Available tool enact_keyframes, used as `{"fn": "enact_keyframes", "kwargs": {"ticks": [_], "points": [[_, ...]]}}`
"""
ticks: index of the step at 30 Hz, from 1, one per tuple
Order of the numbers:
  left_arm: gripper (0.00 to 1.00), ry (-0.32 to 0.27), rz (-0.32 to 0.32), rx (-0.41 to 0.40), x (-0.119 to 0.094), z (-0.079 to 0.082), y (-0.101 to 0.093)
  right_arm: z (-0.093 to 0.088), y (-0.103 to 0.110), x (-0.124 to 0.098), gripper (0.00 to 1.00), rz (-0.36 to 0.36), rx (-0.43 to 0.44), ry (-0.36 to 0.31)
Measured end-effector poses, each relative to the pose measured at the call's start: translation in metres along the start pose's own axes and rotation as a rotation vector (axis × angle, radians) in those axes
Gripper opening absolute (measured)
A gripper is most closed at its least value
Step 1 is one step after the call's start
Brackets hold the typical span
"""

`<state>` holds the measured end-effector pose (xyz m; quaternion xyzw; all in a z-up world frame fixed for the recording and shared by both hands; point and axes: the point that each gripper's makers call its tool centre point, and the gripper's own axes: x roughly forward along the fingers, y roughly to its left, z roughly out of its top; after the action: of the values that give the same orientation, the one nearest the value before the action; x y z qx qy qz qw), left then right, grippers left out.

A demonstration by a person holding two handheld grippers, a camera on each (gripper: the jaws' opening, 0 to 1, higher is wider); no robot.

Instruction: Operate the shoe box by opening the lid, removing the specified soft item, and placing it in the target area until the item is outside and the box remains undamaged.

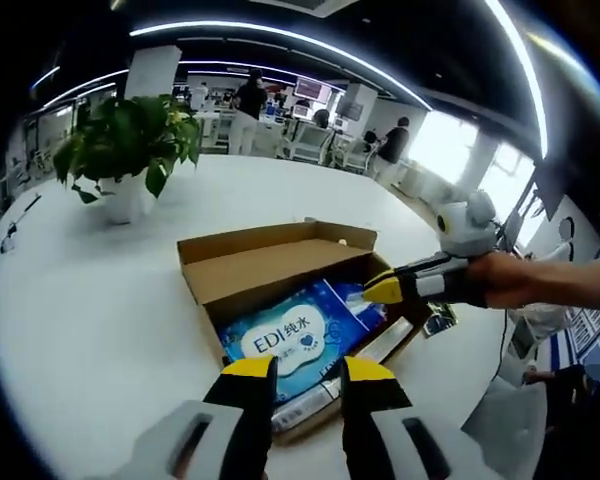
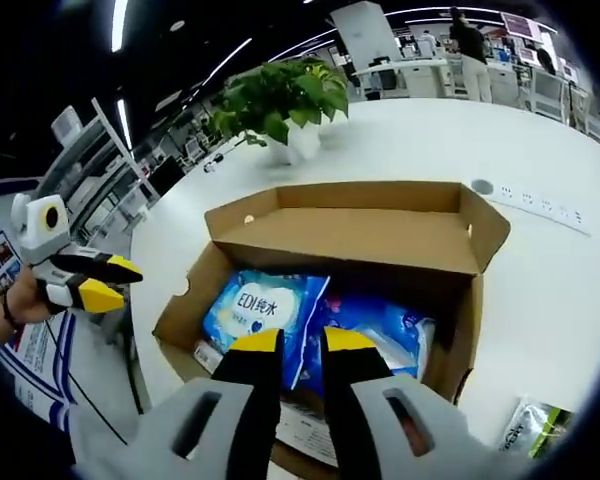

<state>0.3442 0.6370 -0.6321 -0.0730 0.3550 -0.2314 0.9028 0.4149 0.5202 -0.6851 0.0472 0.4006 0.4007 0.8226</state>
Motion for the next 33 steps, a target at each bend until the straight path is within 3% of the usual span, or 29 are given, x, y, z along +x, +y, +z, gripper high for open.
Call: {"fn": "enact_keyframes", "kwargs": {"ticks": [11, 16, 18, 28, 33], "points": [[0.25, -0.023, -0.008, -0.005, -0.013, -0.001, -0.004, -0.01, -0.013, 0.038, 0.17, -0.009, 0.035, 0.077], [0.25, -0.029, 0.0, -0.012, -0.018, -0.003, 0.0, -0.015, -0.012, 0.049, 0.03, -0.011, 0.047, 0.104], [0.24, -0.026, 0.003, -0.017, -0.019, -0.006, 0.001, -0.016, -0.013, 0.052, 0.03, -0.023, 0.058, 0.108], [0.24, -0.014, 0.009, -0.035, -0.015, -0.012, 0.003, -0.014, -0.012, 0.047, 0.0, -0.037, 0.104, 0.105], [0.24, -0.01, -0.004, -0.031, -0.005, -0.01, -0.001, -0.012, -0.013, 0.037, 0.0, -0.043, 0.078, 0.097]]}}
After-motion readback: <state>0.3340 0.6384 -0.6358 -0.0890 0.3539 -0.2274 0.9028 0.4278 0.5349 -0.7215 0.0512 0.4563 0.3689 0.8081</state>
